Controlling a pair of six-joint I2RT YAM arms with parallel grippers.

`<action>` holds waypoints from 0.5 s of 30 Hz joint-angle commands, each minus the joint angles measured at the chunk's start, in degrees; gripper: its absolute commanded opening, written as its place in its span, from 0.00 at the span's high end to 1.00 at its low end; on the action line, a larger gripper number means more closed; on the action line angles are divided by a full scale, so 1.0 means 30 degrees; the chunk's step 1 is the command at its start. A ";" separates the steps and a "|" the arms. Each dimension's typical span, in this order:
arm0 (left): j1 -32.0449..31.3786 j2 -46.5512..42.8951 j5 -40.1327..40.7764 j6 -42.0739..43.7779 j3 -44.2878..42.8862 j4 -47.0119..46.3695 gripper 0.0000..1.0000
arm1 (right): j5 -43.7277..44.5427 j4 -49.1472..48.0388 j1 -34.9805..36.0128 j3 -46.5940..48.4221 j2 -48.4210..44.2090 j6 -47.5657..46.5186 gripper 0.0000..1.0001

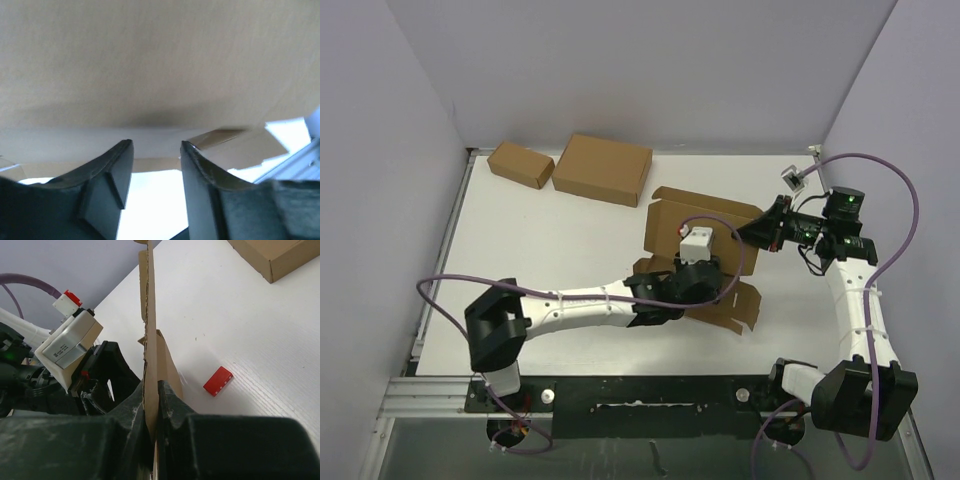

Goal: Fold the paper box

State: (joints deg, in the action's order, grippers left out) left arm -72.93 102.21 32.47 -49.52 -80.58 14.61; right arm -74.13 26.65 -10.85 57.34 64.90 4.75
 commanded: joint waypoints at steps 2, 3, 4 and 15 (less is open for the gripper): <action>0.0413 -0.4984 -0.3348 0.4625 0.4980 -0.8418 0.51 | -0.0223 0.2222 -0.0048 0.2167 -0.0289 -0.2125 1.00; 0.0704 -0.5742 -0.4432 0.5016 0.5993 -0.9079 0.49 | -0.0222 0.2351 -0.0027 0.2402 -0.0253 -0.2271 1.00; 0.1103 -0.6518 -0.5498 0.5211 0.6910 -0.9630 0.47 | -0.0237 0.2437 -0.0043 0.2586 -0.0223 -0.2370 1.00; 0.6029 -1.6771 -1.0047 0.5621 1.5241 -0.8378 0.44 | -0.0250 0.2948 -0.0059 0.3474 -0.0244 -0.1965 1.00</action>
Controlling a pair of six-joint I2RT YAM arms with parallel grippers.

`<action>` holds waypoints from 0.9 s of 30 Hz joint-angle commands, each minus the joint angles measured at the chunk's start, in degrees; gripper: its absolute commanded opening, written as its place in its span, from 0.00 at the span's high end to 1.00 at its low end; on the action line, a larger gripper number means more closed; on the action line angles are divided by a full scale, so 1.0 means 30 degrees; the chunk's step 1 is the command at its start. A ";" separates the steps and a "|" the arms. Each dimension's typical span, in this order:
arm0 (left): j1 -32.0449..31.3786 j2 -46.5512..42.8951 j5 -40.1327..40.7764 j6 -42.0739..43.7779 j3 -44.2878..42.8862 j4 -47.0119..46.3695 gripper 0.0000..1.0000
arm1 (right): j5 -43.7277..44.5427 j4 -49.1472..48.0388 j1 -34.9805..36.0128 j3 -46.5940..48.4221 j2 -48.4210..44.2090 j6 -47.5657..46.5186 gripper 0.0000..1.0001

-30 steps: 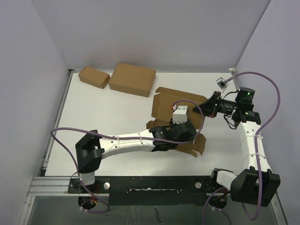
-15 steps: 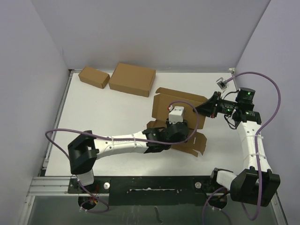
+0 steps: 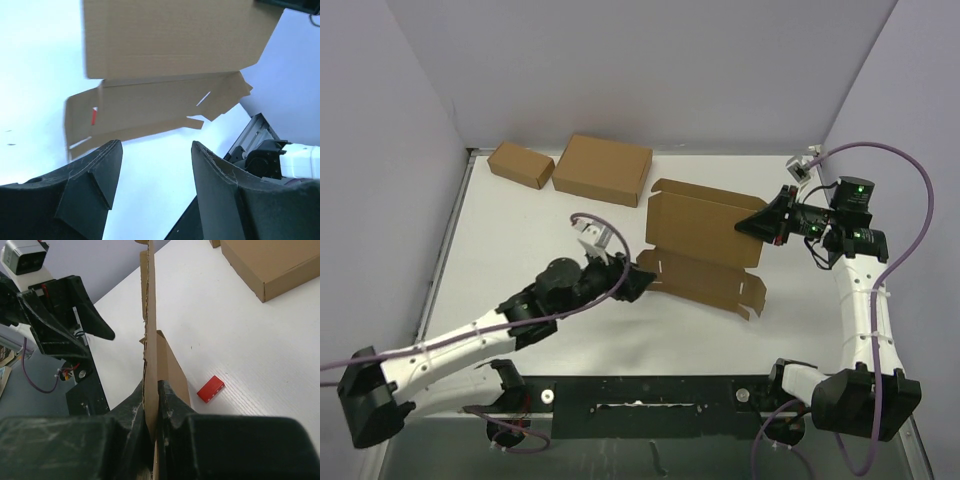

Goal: Fold the paper box

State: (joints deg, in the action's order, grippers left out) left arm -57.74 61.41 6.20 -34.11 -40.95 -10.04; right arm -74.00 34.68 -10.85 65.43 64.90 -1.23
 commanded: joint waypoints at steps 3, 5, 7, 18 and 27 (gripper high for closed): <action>0.1459 -0.5891 -0.0646 -0.0026 0.4537 -0.0270 0.41 | -0.0407 0.0328 -0.0086 0.0847 -0.0376 0.0258 1.00; 0.1623 -0.7476 -0.0109 -0.0571 0.6039 -0.0511 0.38 | -0.0440 0.0407 -0.0098 0.0938 -0.0462 0.0332 1.00; 0.1784 -0.8618 -0.0066 -0.0621 0.7168 -0.0807 0.37 | -0.0484 0.0423 -0.0094 0.0911 -0.0537 0.0379 1.00; 0.1850 -0.6092 -0.0254 -0.4384 1.0267 -0.4686 0.44 | -0.0844 -0.0603 -0.0223 0.0202 -0.0748 0.1599 1.00; 0.1842 0.0505 -0.0587 -0.3282 0.9962 -0.9891 0.49 | -0.0939 -0.1897 -0.0298 -0.0635 -0.0665 0.2668 1.00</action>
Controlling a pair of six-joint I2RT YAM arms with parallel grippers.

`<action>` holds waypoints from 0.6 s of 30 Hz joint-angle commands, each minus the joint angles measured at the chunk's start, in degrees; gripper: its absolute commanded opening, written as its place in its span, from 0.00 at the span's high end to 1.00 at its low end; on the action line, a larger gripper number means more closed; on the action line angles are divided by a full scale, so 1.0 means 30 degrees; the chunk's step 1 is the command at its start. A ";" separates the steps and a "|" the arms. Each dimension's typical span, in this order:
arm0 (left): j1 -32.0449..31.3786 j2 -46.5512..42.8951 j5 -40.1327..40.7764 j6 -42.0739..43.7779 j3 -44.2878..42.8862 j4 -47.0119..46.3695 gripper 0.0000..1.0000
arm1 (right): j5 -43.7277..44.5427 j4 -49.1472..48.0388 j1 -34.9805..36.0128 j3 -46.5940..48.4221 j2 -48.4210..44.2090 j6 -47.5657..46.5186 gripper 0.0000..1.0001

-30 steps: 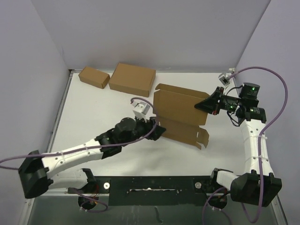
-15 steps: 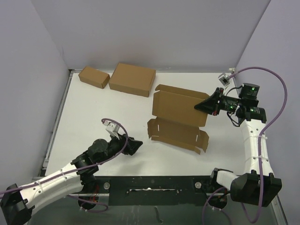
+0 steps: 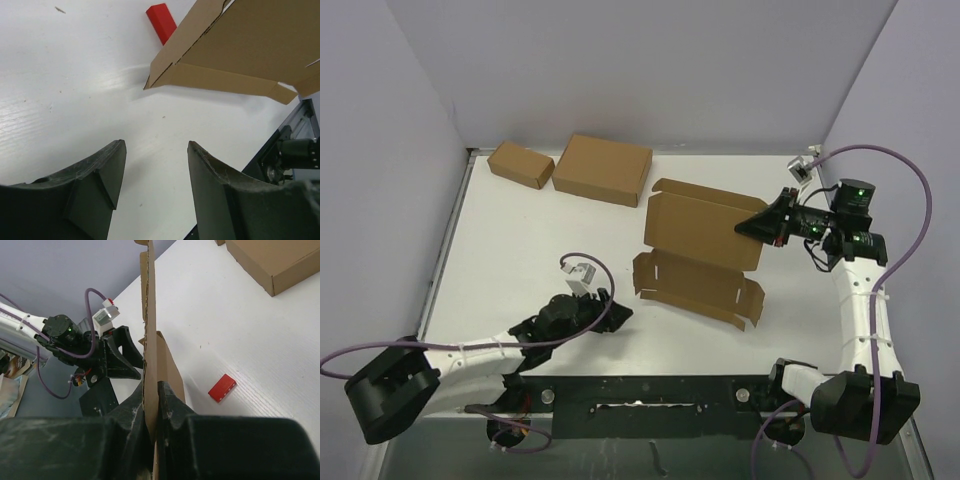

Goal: Fold the paper box

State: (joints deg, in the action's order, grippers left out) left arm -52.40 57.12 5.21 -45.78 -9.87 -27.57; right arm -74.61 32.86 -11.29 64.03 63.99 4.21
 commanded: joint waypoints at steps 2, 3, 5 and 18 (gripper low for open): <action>0.0044 0.3096 -0.0272 0.0872 -0.0605 -0.4920 0.49 | -0.0722 -0.1540 -0.0153 -0.0360 -0.0341 0.1093 1.00; 0.0037 0.3611 -0.0280 0.0963 -0.0735 -0.5284 0.49 | -0.0694 -0.1673 -0.0136 -0.0490 -0.0351 0.1176 1.00; 0.0032 0.4740 -0.0302 0.1086 -0.0929 -0.5977 0.49 | -0.0635 -0.2129 -0.0160 -0.0861 -0.0352 0.1545 1.00; -0.0386 0.9973 0.0509 0.1838 -0.1497 -1.0955 0.49 | 0.0436 -0.3124 -0.0173 -0.2213 -0.0429 0.2121 1.00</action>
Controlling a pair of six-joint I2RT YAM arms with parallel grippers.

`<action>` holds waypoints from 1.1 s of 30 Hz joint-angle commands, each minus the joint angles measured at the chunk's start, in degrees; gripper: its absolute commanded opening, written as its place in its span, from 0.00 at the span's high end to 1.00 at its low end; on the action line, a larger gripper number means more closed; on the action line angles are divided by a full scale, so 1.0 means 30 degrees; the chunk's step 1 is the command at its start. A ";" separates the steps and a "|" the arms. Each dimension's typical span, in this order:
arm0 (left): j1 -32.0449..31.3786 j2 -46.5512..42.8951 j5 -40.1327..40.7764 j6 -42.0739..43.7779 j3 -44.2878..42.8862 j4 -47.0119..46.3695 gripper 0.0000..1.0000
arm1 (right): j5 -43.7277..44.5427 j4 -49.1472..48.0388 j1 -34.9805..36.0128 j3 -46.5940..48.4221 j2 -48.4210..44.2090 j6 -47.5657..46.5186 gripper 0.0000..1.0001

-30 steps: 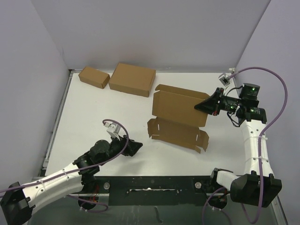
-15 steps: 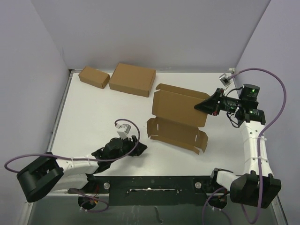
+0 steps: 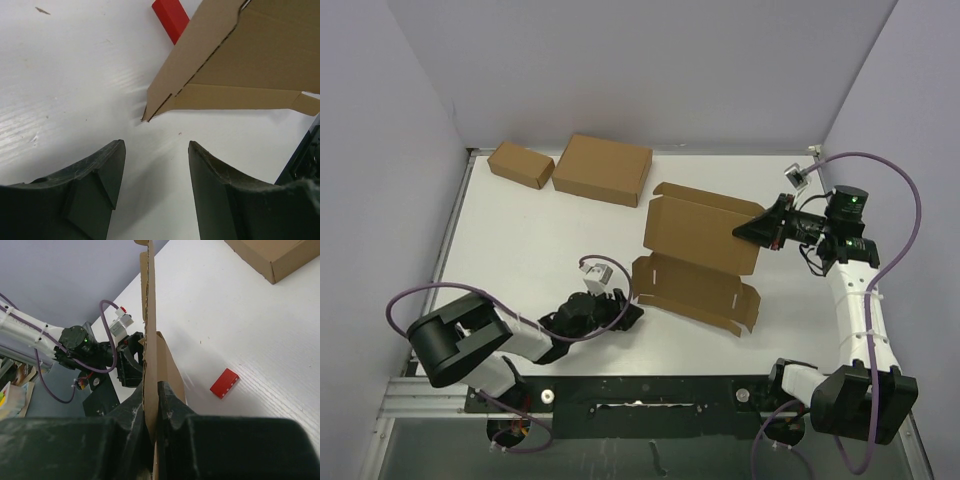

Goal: Fold the paper box

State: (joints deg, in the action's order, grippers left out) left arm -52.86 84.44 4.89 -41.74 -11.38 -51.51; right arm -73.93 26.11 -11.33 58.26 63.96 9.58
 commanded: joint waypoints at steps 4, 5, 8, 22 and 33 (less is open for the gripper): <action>-0.0438 0.1791 0.1309 0.0625 -0.1202 -0.3712 0.50 | 0.0456 -0.0904 -0.0183 -0.0477 -0.0411 0.0269 1.00; -0.0476 0.1987 0.1463 0.0613 -0.1238 -0.3920 0.52 | 0.0512 -0.0909 -0.0197 -0.0492 -0.0404 0.0263 1.00; -0.0633 0.2503 0.1930 0.0605 -0.1439 -0.4178 0.52 | 0.0583 -0.0924 -0.0198 -0.0505 -0.0340 0.0284 1.00; -0.1218 0.5725 0.2513 0.0486 -0.1802 -0.6532 0.55 | 0.1116 -0.1173 -0.0275 -0.0876 -0.0222 0.0299 1.00; -0.1882 0.5381 0.3019 0.0432 -0.1971 -0.4802 0.71 | 0.1629 -0.0795 -0.0286 -0.0787 -0.0110 -0.0215 1.00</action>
State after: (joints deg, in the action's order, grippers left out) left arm -57.47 101.91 13.08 -40.62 -16.64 -67.18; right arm -69.30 24.91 -11.70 55.33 63.96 9.54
